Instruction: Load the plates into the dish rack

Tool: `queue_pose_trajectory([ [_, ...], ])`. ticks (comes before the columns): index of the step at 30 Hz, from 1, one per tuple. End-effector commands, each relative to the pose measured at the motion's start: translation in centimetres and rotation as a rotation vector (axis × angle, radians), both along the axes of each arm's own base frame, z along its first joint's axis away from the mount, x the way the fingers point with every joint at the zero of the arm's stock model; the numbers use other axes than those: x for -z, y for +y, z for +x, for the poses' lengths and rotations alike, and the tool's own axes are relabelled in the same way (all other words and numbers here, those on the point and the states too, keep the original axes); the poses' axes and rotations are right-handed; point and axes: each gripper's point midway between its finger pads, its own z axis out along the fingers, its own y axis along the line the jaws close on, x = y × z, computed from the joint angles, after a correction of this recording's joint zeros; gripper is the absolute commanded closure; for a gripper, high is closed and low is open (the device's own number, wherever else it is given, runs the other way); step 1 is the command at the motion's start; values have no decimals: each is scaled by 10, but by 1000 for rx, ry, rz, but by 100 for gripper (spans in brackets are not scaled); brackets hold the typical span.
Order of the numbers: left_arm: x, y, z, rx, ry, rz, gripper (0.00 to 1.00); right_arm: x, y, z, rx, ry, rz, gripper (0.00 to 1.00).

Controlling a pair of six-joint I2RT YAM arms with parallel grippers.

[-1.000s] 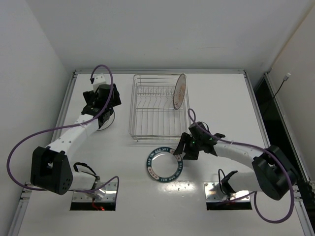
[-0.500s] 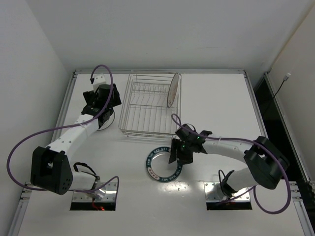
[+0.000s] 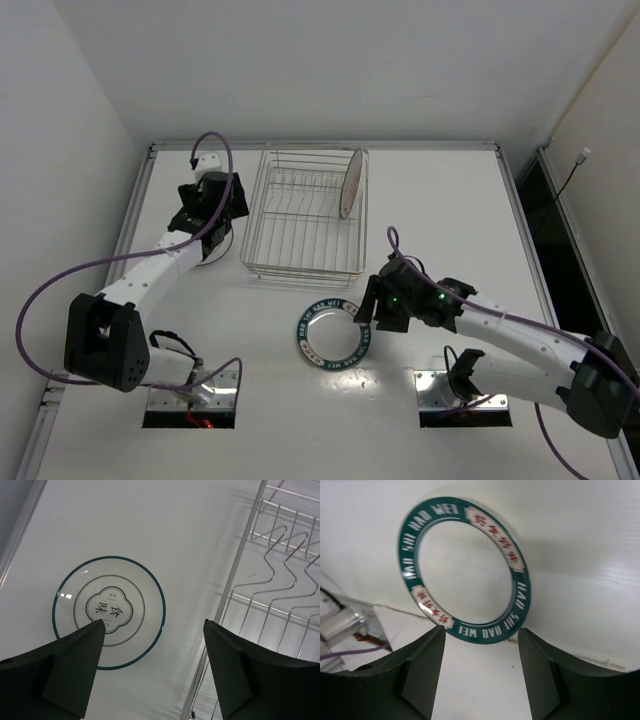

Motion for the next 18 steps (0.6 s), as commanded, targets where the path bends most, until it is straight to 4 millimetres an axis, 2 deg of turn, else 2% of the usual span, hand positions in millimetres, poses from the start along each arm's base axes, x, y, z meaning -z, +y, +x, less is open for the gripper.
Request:
queue_pose_trajectory([
  [1, 9, -21, 9, 101, 21, -4, 25, -10, -1, 13, 68, 18, -33, 43],
  [4, 27, -33, 12, 174, 93, -5, 27, -10, -4, 12, 81, 40, -62, 39],
  [5, 34, -39, 12, 201, 110, -19, 27, -10, -8, 17, 96, 36, -66, 35],
  [6, 36, -42, 13, 213, 124, -24, 27, -15, -6, 20, 92, 24, -42, 33],
  [7, 35, -45, 17, 226, 124, -23, 27, -9, -11, 20, 95, 29, -56, 29],
  [8, 47, -48, 15, 242, 164, -26, 25, -8, -15, 26, 93, 23, -44, 28],
  [9, 47, -48, 17, 242, 169, -26, 23, 2, -19, 23, 85, 45, -39, 28],
  [10, 54, -51, 17, 258, 191, -23, 23, 7, -20, 26, 66, 64, 2, 29],
  [11, 51, -54, 19, 270, 184, -32, 23, 3, -13, 26, 48, 64, 36, 29],
  [13, 64, -52, 15, 268, 230, -25, 23, 11, -20, 29, 29, 85, 46, 29],
  [16, 64, -53, 15, 263, 229, -32, 23, 25, -33, 31, -21, 105, -3, 29],
  [17, 59, -53, 15, 258, 215, -43, 23, 24, -31, 28, -44, 107, 9, 29],
  [18, 58, -53, 14, 259, 204, -45, 23, 32, -28, 28, -60, 103, 42, 29],
])
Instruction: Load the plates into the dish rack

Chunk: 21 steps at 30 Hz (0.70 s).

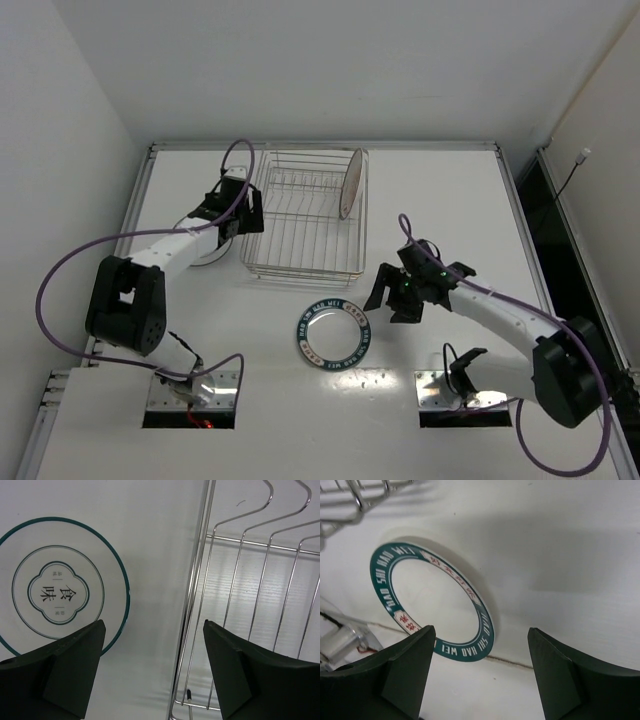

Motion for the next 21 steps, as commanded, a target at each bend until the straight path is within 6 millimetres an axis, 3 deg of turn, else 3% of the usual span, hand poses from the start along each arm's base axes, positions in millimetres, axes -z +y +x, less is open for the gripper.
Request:
queue_pose_trajectory([
  [1, -30, -13, 11, 13, -90, -57, 23, 4, 18, -10, -152, -5, 124, 29],
  [6, -55, -9, 9, -17, -163, -82, 22, 25, 29, -26, -50, 56, 123, 30],
  [10, -80, 2, 6, -59, -231, -68, 20, 31, 35, -30, 68, 74, 105, 32],
  [14, -86, 7, 4, -79, -256, -61, 19, 45, 42, -38, 52, 136, 21, 40],
  [20, -94, 15, 1, -114, -276, -39, 16, 59, 41, -36, 100, 173, -75, 81],
  [21, -94, 17, 1, -121, -278, -34, 16, 60, 41, -36, 101, 181, -84, 98],
])
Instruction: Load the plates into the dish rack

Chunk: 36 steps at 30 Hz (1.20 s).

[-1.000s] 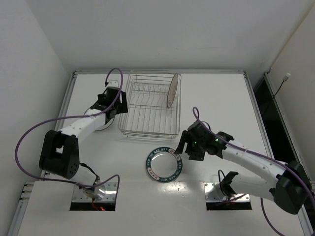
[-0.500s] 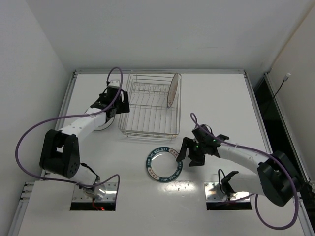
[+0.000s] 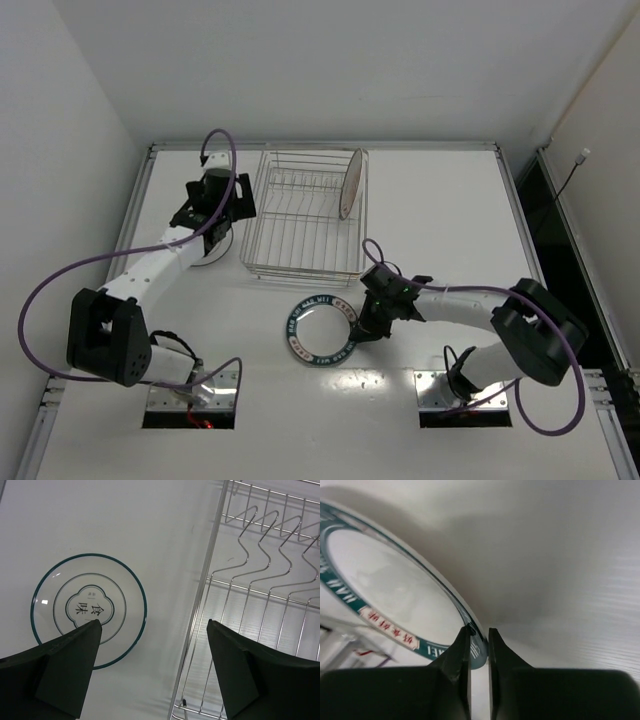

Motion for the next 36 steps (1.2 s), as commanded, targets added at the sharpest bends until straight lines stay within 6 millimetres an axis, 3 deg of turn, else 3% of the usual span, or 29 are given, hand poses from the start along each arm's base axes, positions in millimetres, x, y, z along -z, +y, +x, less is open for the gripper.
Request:
queue_pose_trajectory([
  [1, -21, 1, 0, -28, -67, -10, 16, 6, -6, 13, 92, -19, -72, 100],
  [4, -21, 3, 0, -37, -69, -5, 14, -4, -6, 7, 98, -37, -76, 100],
  [5, -21, 3, 0, -41, -71, -13, 14, -16, -5, 8, 104, -68, -55, 100],
  [7, -22, 4, 0, -49, -72, -8, 13, -26, -12, -10, 75, -53, -88, 100],
  [12, -34, 11, -3, -78, -105, -1, 13, -83, -18, -37, 6, -150, -49, 100],
  [20, -39, 19, -8, -120, -131, 5, 12, -171, -21, -32, -11, -376, -34, 100],
  [21, -39, 19, -8, -124, -133, -2, 12, -197, -19, -22, 13, -440, -28, 100],
  [23, -39, 19, -8, -124, -133, -3, 12, -222, -20, -6, 9, -529, -70, 100],
  [24, -39, 19, -8, -124, -133, -3, 12, -251, -25, 18, 15, -634, -153, 100],
  [25, -39, 19, -8, -124, -133, -3, 11, -268, -28, 31, 28, -696, -208, 100],
  [26, -39, 21, -8, -132, -134, 2, 11, -317, -27, 50, 78, -796, -192, 100],
  [27, -43, 21, -9, -132, -144, -2, 11, -338, -37, 72, 120, -896, -285, 100],
  [28, -44, 23, -9, -140, -146, 2, 9, -336, -34, 97, 76, -911, -440, 100],
  [29, -44, 23, -9, -140, -146, 2, 9, -374, -34, 116, 133, -989, -449, 100],
  [30, -44, 23, -9, -140, -146, 2, 9, -380, -32, 131, 137, -1003, -495, 100],
  [31, -44, 23, -9, -140, -146, 2, 9, -376, -21, 161, 158, -1006, -557, 100],
  [32, -44, 23, -9, -140, -146, 2, 9, -391, -19, 176, 146, -1039, -569, 100],
  [33, -44, 23, -9, -140, -146, 2, 9, -393, -15, 191, 150, -1054, -586, 100],
  [34, -40, 22, -8, -140, -137, 6, 9, -392, -10, 222, 175, -1074, -612, 100],
  [36, -40, 22, -8, -140, -137, 6, 9, -384, -10, 251, 211, -1065, -633, 100],
])
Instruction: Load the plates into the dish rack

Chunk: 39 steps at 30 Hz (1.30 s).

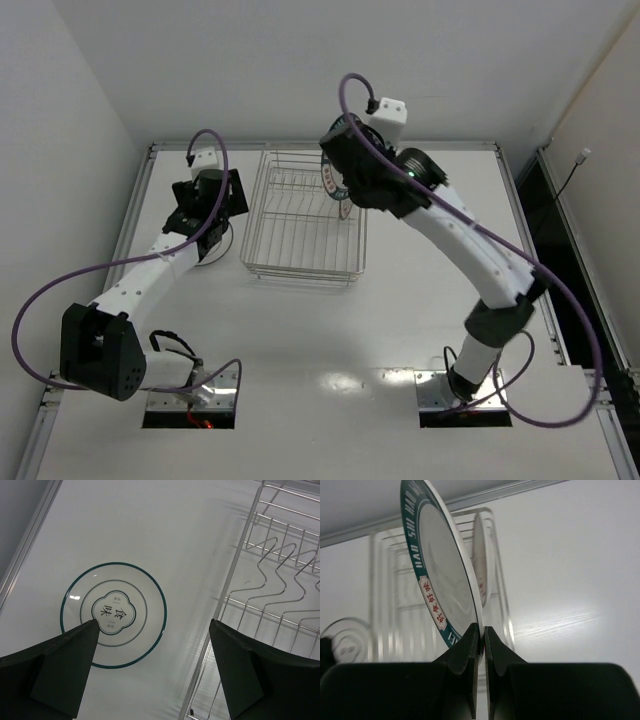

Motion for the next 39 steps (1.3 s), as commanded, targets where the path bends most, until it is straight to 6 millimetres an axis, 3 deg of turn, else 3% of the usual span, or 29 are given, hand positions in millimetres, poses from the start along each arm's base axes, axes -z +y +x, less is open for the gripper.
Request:
queue_pose_trajectory([
  [1, -15, -1, 1, -16, -60, -18, 9, -6, -25, 68, 114, -71, -137, 100],
  [4, -15, -1, 1, -16, -60, -18, 8, 22, -20, 113, 137, -55, -173, 100],
  [6, -15, -1, 1, -16, -60, -18, 8, 43, -18, 132, 142, -30, -195, 100],
  [11, -15, -5, 2, 0, -57, -26, 8, 77, -35, 169, 173, 16, -194, 100],
  [13, -15, -5, 2, 0, -57, -26, 8, 82, -34, 181, 164, 20, -181, 100],
  [14, -15, -5, 2, 0, -57, -26, 8, 101, -34, 187, 163, 53, -198, 100],
  [15, -15, -5, 2, 0, -57, -26, 8, 106, -33, 190, 159, 60, -210, 100],
  [19, -10, 0, 1, -20, -43, -10, 7, 146, -26, 190, 157, 132, -246, 100],
  [23, -9, 5, 1, -55, -42, 2, 4, 166, -19, 178, 169, 157, -306, 100],
  [30, -8, 5, 1, -55, -42, 2, 3, 174, -10, 163, 205, 142, -400, 100],
  [36, -1, 4, 3, -55, -23, 8, 3, 202, 23, 151, 110, 201, -396, 100],
  [38, 4, 6, 2, -64, -6, 20, 3, 213, 37, 148, 61, 219, -358, 96],
  [39, 3, 9, 1, -70, -5, 33, 3, 209, 44, 145, 43, 211, -339, 86],
])
